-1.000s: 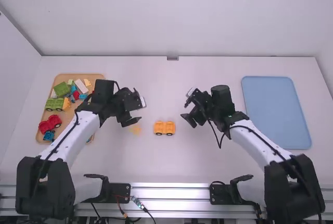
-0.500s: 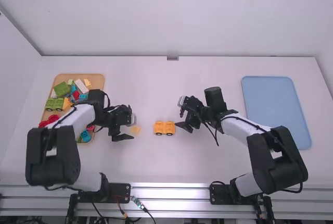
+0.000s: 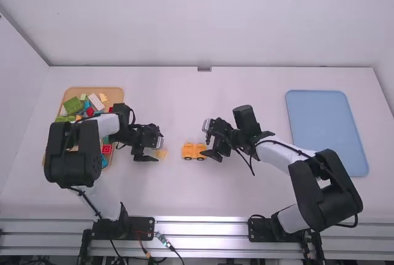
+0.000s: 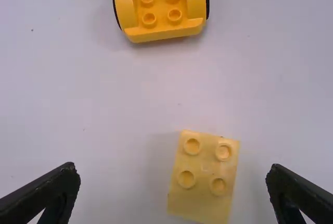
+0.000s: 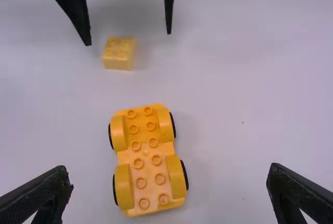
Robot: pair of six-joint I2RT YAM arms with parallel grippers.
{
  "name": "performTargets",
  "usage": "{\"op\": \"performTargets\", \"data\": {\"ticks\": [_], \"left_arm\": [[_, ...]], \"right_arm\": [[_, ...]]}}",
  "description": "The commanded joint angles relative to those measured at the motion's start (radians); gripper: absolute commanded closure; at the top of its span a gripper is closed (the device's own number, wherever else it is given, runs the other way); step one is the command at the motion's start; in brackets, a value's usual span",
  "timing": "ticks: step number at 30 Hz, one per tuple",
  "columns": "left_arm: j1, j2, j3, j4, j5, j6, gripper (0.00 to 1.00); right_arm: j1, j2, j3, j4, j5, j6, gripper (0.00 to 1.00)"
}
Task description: Assemble lego blocks to make yellow taxi
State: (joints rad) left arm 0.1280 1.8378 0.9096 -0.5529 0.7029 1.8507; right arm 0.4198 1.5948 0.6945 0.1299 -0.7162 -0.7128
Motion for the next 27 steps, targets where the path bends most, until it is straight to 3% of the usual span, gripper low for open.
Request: {"op": "performTargets", "data": {"ticks": [1,11,27], "left_arm": [[-0.004,0.021,-0.021,0.014,0.019,0.024,0.05],[-0.007,0.022,-0.028,-0.021,0.023,-0.011,0.12],[-0.029,0.048,-0.029,0.019,0.011,-0.119,0.10]], "right_arm": [[0.000,-0.010,0.026,-0.003,-0.011,0.000,0.01],[-0.001,-0.009,0.026,-0.004,-0.012,0.010,0.01],[0.000,-0.009,0.026,-0.003,-0.012,0.006,0.01]]}}
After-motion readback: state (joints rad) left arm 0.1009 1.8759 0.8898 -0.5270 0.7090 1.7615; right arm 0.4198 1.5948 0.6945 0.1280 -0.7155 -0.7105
